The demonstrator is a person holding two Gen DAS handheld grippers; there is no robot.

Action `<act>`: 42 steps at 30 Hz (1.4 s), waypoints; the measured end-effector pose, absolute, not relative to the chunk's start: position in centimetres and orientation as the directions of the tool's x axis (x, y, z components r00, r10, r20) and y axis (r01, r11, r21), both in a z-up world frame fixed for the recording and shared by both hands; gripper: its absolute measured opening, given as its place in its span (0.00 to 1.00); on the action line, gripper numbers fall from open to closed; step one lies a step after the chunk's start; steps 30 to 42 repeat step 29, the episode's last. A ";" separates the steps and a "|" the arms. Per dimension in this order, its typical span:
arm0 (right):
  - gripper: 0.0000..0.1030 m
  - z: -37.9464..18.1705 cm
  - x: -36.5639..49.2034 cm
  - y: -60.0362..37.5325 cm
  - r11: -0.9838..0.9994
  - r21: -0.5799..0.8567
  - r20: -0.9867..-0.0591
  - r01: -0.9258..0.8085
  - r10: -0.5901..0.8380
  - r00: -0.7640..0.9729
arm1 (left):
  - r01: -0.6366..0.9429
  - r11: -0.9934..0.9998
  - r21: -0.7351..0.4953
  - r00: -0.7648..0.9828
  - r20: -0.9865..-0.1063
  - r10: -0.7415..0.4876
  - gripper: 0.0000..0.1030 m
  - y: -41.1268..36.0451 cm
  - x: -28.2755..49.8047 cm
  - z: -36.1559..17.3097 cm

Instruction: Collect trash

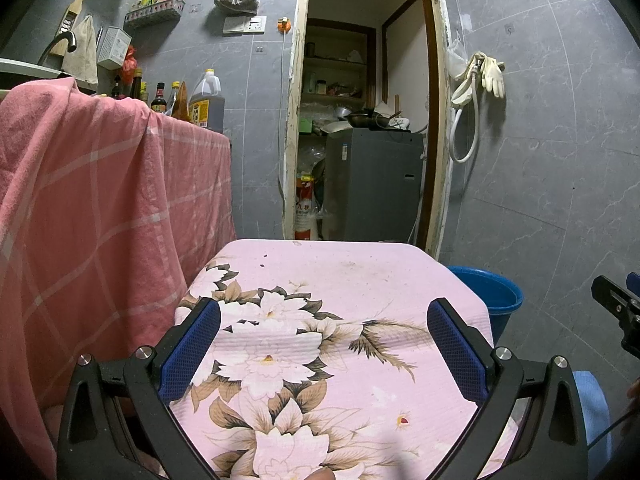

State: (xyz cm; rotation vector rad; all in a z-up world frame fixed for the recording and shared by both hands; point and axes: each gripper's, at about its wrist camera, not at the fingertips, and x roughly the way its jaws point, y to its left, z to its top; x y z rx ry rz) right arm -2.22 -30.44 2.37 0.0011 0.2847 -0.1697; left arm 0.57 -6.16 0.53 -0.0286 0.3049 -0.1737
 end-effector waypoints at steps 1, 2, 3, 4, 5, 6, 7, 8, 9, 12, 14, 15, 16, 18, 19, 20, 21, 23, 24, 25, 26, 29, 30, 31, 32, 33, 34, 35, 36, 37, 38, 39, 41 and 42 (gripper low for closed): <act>1.00 2.4 -2.2 -30.4 0.986 -0.024 -0.279 0.167 -0.167 0.946 | 0.166 0.985 -0.054 0.939 -0.296 -0.175 0.98 -6.2 0.6 0.5; 1.00 2.4 -2.2 -30.5 0.986 -0.024 -0.280 0.167 -0.166 0.946 | 0.166 0.985 -0.054 0.939 -0.296 -0.174 0.98 -6.2 0.6 0.5; 1.00 2.4 -2.2 -30.5 0.986 -0.023 -0.280 0.166 -0.166 0.946 | 0.166 0.985 -0.054 0.939 -0.296 -0.174 0.98 -6.2 0.6 0.5; 1.00 2.4 -2.2 -30.5 0.986 -0.023 -0.281 0.166 -0.166 0.945 | 0.166 0.985 -0.055 0.939 -0.297 -0.175 0.98 -6.2 0.6 0.5; 1.00 2.4 -2.2 -30.4 0.986 -0.023 -0.281 0.166 -0.166 0.945 | 0.166 0.985 -0.055 0.939 -0.296 -0.175 0.98 -6.3 0.6 0.5; 1.00 2.4 -2.2 -30.4 0.986 -0.023 -0.280 0.167 -0.166 0.945 | 0.165 0.985 -0.056 0.939 -0.297 -0.174 0.98 -6.2 0.6 0.5; 1.00 2.4 -2.2 -30.4 0.986 -0.023 -0.280 0.166 -0.166 0.946 | 0.165 0.985 -0.055 0.939 -0.297 -0.174 0.98 -6.3 0.6 0.5; 1.00 2.3 -2.2 -30.4 0.986 -0.022 -0.281 0.166 -0.166 0.945 | 0.165 0.985 -0.055 0.939 -0.298 -0.174 0.98 -6.2 0.6 0.5; 1.00 2.4 -2.2 -30.4 0.986 -0.021 -0.281 0.167 -0.166 0.945 | 0.165 0.985 -0.055 0.938 -0.300 -0.174 0.98 -6.2 0.6 0.5; 1.00 2.3 -2.2 -30.4 0.986 -0.023 -0.280 0.168 -0.167 0.945 | 0.166 0.985 -0.039 0.936 -0.307 -0.170 0.98 -6.5 0.4 0.2; 1.00 2.3 -2.2 -30.4 0.986 -0.023 -0.281 0.167 -0.166 0.945 | 0.169 0.985 -0.027 0.937 -0.306 -0.169 0.98 -6.8 0.3 0.0; 1.00 2.3 -2.2 -30.4 0.986 -0.022 -0.281 0.167 -0.166 0.945 | 0.169 0.985 -0.021 0.938 -0.304 -0.167 0.98 -6.8 0.2 0.0; 1.00 2.4 -2.2 -30.4 0.986 -0.022 -0.281 0.167 -0.167 0.945 | 0.166 0.986 -0.014 0.939 -0.302 -0.163 0.98 -6.9 0.2 -0.1; 1.00 2.4 -2.2 -30.4 0.986 -0.022 -0.280 0.167 -0.166 0.945 | 0.154 0.988 -0.002 0.943 -0.298 -0.148 0.98 -7.0 0.1 -0.2; 1.00 2.3 -2.2 -30.5 0.986 -0.023 -0.280 0.167 -0.166 0.945 | 0.154 0.988 -0.002 0.943 -0.298 -0.148 0.98 -7.0 0.2 -0.2; 1.00 2.3 -2.2 -30.4 0.986 -0.023 -0.281 0.167 -0.167 0.945 | 0.153 0.988 -0.003 0.943 -0.298 -0.147 0.98 -6.9 0.2 -0.2; 1.00 2.3 -2.2 -30.4 0.986 -0.023 -0.281 0.167 -0.167 0.945 | 0.153 0.988 -0.003 0.943 -0.298 -0.147 0.98 -6.8 0.3 -0.2; 1.00 2.3 -2.2 -30.5 0.986 -0.022 -0.281 0.166 -0.166 0.945 | 0.150 0.989 -0.003 0.943 -0.299 -0.144 0.98 -6.8 0.3 -0.2; 1.00 2.3 -2.2 -30.4 0.986 -0.022 -0.282 0.166 -0.165 0.945 | 0.150 0.989 -0.004 0.943 -0.299 -0.144 0.98 -6.7 0.4 -0.3; 1.00 2.3 -2.2 -30.4 0.986 -0.023 -0.282 0.166 -0.166 0.945 | 0.149 0.989 -0.004 0.944 -0.299 -0.143 0.98 -6.7 0.4 -0.3; 1.00 2.4 -2.2 -30.4 0.986 -0.024 -0.281 0.167 -0.167 0.945 | 0.149 0.989 -0.005 0.943 -0.299 -0.143 0.98 -6.7 0.4 -0.3; 1.00 2.4 -2.2 -30.4 0.986 -0.023 -0.281 0.167 -0.166 0.945 | 0.148 0.989 -0.006 0.943 -0.300 -0.143 0.98 -6.7 0.4 -0.3; 1.00 2.4 -2.2 -30.4 0.986 -0.023 -0.281 0.167 -0.166 0.945 | 0.148 0.989 -0.006 0.943 -0.300 -0.143 0.98 -6.7 0.4 -0.3; 1.00 2.4 -2.2 -30.4 0.986 -0.023 -0.281 0.167 -0.166 0.945 | 0.148 0.989 -0.006 0.943 -0.300 -0.143 0.98 -6.7 0.4 -0.3; 1.00 2.4 -2.2 -30.4 0.986 -0.023 -0.281 0.167 -0.166 0.945 | 0.148 0.989 -0.006 0.943 -0.300 -0.143 0.98 -6.7 0.4 -0.3; 1.00 2.4 -2.2 -30.4 0.986 -0.023 -0.281 0.167 -0.166 0.945 | 0.148 0.989 -0.006 0.943 -0.300 -0.143 0.98 -6.7 0.4 -0.3; 1.00 2.4 -2.2 -30.4 0.986 -0.023 -0.281 0.167 -0.166 0.945 | 0.148 0.989 -0.006 0.943 -0.300 -0.143 0.98 -6.7 0.4 -0.3; 1.00 2.4 -2.2 -30.4 0.986 -0.023 -0.281 0.167 -0.166 0.945 | 0.148 0.989 -0.006 0.943 -0.300 -0.143 0.98 -6.7 0.4 -0.3; 1.00 2.4 -2.2 -30.4 0.986 -0.023 -0.281 0.167 -0.166 0.945 | 0.148 0.989 -0.006 0.943 -0.300 -0.143 0.98 -6.7 0.4 -0.3; 1.00 2.4 -2.2 -30.4 0.986 -0.023 -0.281 0.167 -0.166 0.945 | 0.148 0.989 -0.006 0.943 -0.300 -0.143 0.98 -6.7 0.4 -0.3; 1.00 2.4 -2.2 -30.4 0.986 -0.023 -0.281 0.167 -0.166 0.945 | 0.148 0.989 -0.006 0.943 -0.300 -0.143 0.98 -6.7 0.4 -0.3; 1.00 2.4 -2.2 -30.4 0.986 -0.023 -0.281 0.167 -0.166 0.945 | 0.148 0.989 -0.006 0.943 -0.300 -0.143 0.98 -6.7 0.4 -0.3; 1.00 2.4 -2.2 -30.4 0.986 -0.023 -0.281 0.167 -0.166 0.945 | 0.148 0.989 -0.006 0.943 -0.300 -0.143 0.98 -6.7 0.4 -0.3; 1.00 2.4 -2.2 -30.4 0.986 -0.023 -0.281 0.167 -0.166 0.945 | 0.148 0.989 -0.006 0.943 -0.300 -0.143 0.98 -6.7 0.4 -0.3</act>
